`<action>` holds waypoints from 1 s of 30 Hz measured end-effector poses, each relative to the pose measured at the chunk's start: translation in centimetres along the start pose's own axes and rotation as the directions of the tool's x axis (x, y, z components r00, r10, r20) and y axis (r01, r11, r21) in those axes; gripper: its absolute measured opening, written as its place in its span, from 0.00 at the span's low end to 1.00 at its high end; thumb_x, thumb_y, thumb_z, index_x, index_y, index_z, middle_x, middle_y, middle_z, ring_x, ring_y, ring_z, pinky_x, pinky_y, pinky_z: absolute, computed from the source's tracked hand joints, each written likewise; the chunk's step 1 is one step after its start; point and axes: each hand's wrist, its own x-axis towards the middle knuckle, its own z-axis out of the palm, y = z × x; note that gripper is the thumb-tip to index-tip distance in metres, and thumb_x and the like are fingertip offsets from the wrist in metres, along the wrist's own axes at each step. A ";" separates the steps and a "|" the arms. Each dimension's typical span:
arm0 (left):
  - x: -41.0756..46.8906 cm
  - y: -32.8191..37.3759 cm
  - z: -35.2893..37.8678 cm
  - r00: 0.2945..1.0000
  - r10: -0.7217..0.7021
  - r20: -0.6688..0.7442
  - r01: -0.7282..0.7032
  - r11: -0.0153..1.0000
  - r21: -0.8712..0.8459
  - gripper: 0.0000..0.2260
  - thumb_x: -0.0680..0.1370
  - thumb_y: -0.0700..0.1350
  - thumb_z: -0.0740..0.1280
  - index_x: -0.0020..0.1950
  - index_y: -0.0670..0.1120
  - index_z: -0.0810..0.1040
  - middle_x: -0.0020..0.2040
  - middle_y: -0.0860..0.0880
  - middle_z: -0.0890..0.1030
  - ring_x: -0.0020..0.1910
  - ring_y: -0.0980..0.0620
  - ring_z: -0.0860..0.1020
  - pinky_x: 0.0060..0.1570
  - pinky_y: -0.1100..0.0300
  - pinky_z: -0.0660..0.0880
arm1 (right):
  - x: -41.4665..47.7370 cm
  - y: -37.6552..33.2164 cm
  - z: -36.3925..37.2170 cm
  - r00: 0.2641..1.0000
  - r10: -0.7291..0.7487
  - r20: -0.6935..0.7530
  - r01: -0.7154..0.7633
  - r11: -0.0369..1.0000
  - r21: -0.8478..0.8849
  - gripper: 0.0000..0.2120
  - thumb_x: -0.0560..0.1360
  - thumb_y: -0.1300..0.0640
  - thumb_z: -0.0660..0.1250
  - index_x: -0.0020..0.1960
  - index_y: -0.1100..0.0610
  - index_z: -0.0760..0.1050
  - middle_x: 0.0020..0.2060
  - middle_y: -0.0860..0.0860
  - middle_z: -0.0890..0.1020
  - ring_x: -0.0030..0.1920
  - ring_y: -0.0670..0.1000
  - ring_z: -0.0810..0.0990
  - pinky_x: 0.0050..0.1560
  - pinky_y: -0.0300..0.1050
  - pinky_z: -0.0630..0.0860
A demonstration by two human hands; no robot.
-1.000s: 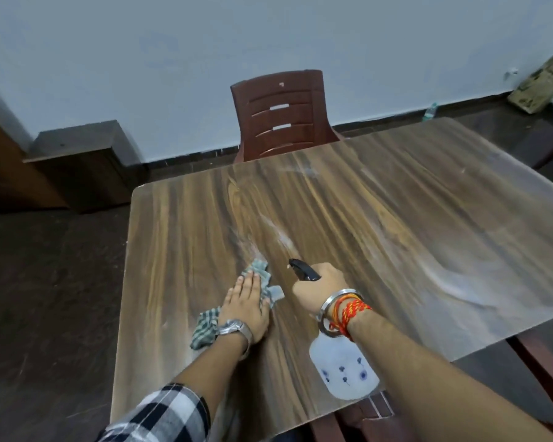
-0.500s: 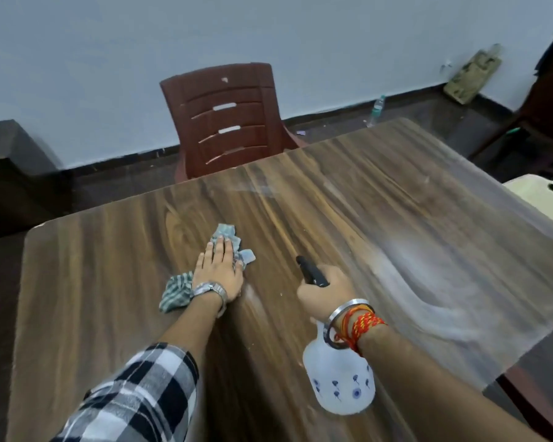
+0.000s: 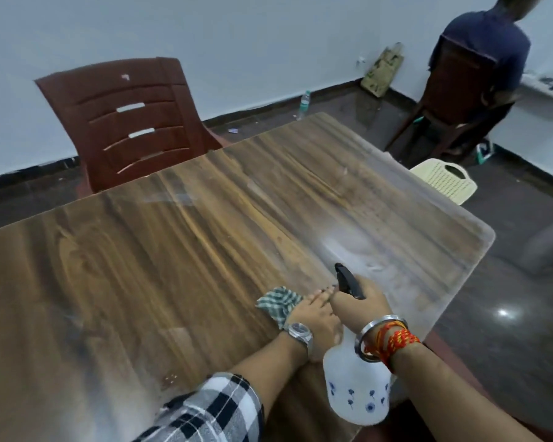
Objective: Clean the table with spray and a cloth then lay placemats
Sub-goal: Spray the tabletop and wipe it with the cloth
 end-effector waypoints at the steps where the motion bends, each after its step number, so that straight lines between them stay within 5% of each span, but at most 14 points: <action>1: 0.4 -0.2 -0.2 1.000 0.021 0.004 -0.021 1.000 0.021 0.30 0.79 0.55 0.45 0.79 0.44 0.53 0.79 0.44 0.55 0.78 0.46 0.50 0.76 0.51 0.42 | 0.3 0.4 -0.5 1.000 0.019 0.011 -0.019 1.000 0.009 0.04 0.71 0.63 0.62 0.45 0.62 0.73 0.33 0.56 0.71 0.34 0.54 0.68 0.35 0.45 0.65; 5: 3.0 -5.8 -1.5 0.973 -0.196 -0.120 0.190 0.980 -0.060 0.28 0.81 0.54 0.52 0.79 0.49 0.52 0.79 0.49 0.54 0.78 0.50 0.53 0.75 0.53 0.48 | 1.4 2.0 -2.0 0.998 0.005 0.059 -0.003 1.000 -0.022 0.07 0.69 0.66 0.59 0.35 0.58 0.64 0.28 0.51 0.63 0.28 0.50 0.60 0.30 0.43 0.58; 9: 3.8 -14.7 -2.9 0.821 -0.548 -0.157 0.523 0.834 -0.174 0.30 0.78 0.57 0.50 0.79 0.47 0.56 0.79 0.46 0.57 0.77 0.46 0.57 0.74 0.50 0.55 | 2.5 4.1 -3.6 0.994 0.013 0.105 -0.011 1.000 -0.019 0.02 0.70 0.64 0.60 0.43 0.61 0.69 0.32 0.54 0.67 0.32 0.52 0.65 0.33 0.45 0.61; 16: -15.1 -21.4 -0.3 0.277 -0.956 -0.097 0.910 0.294 -0.294 0.29 0.82 0.56 0.48 0.79 0.44 0.52 0.80 0.45 0.51 0.78 0.44 0.52 0.74 0.46 0.53 | 4.2 4.9 -2.9 0.962 -0.116 0.245 0.139 0.987 -0.080 0.04 0.71 0.61 0.61 0.45 0.59 0.74 0.29 0.51 0.68 0.28 0.52 0.65 0.30 0.42 0.61; 20: -13.7 -13.7 1.6 0.365 -0.922 -0.131 0.884 0.388 -0.260 0.30 0.79 0.55 0.47 0.79 0.43 0.55 0.79 0.43 0.56 0.76 0.41 0.57 0.73 0.45 0.56 | 2.5 4.1 -0.5 0.932 -0.181 0.315 0.194 0.981 -0.010 0.05 0.75 0.58 0.60 0.44 0.55 0.74 0.31 0.50 0.71 0.30 0.51 0.68 0.32 0.43 0.63; 23: -10.0 -2.8 3.9 0.615 -0.777 -0.133 0.754 0.629 -0.187 0.30 0.79 0.55 0.47 0.80 0.47 0.51 0.79 0.48 0.53 0.78 0.45 0.53 0.74 0.48 0.49 | 0.6 3.3 0.8 0.916 -0.214 0.338 0.221 0.975 0.020 0.05 0.76 0.57 0.60 0.42 0.53 0.73 0.31 0.50 0.72 0.30 0.52 0.69 0.32 0.42 0.64; 25: -10.3 3.7 5.1 0.717 -0.688 -0.112 0.665 0.723 -0.185 0.28 0.81 0.55 0.48 0.80 0.50 0.49 0.80 0.51 0.50 0.78 0.49 0.50 0.75 0.51 0.44 | -0.9 3.2 1.7 0.894 -0.260 0.365 0.266 0.963 0.035 0.07 0.72 0.60 0.59 0.39 0.51 0.73 0.30 0.51 0.70 0.30 0.53 0.68 0.35 0.42 0.65; 27: -13.3 5.6 5.7 0.668 -0.731 -0.142 0.692 0.680 -0.243 0.28 0.80 0.56 0.48 0.80 0.52 0.50 0.80 0.54 0.51 0.78 0.51 0.50 0.74 0.54 0.43 | -2.7 3.1 2.9 0.867 -0.281 0.412 0.298 0.954 0.023 0.04 0.71 0.59 0.61 0.39 0.55 0.74 0.30 0.52 0.71 0.31 0.53 0.67 0.36 0.44 0.65; 30: -21.3 4.6 7.6 0.412 -0.903 -0.120 0.853 0.429 -0.297 0.29 0.78 0.53 0.49 0.80 0.51 0.50 0.80 0.53 0.51 0.78 0.50 0.51 0.75 0.53 0.46 | -6.0 3.4 5.1 0.793 -0.261 0.551 0.316 0.949 -0.005 0.09 0.74 0.54 0.61 0.37 0.55 0.72 0.31 0.53 0.70 0.29 0.53 0.67 0.35 0.42 0.69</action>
